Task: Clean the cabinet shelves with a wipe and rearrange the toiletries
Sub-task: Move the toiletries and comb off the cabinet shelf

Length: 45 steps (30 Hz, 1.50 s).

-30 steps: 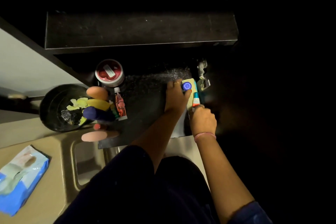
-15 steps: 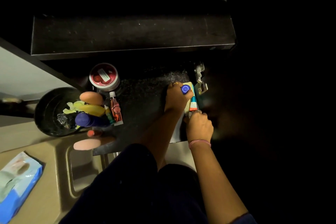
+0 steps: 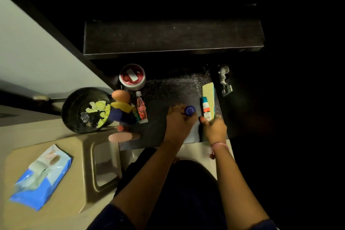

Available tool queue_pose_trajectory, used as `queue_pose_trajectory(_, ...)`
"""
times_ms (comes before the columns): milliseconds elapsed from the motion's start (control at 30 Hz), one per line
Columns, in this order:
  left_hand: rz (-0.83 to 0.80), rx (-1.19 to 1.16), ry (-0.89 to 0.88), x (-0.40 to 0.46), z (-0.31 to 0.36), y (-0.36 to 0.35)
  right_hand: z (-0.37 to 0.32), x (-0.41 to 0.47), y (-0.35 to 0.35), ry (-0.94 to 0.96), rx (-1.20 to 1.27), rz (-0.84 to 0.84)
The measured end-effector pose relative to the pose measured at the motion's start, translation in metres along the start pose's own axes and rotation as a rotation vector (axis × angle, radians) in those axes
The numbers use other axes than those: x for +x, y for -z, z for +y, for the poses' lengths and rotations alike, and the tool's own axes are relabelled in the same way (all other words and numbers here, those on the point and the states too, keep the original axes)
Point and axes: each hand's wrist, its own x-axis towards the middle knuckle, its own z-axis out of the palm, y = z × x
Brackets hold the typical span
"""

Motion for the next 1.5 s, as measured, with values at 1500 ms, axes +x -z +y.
queue_pose_trajectory(1500, -0.062, 0.601, 0.152, -0.031, -0.083, 0.041, -0.023, -0.042, -0.056, -0.178, 0.809, -0.476)
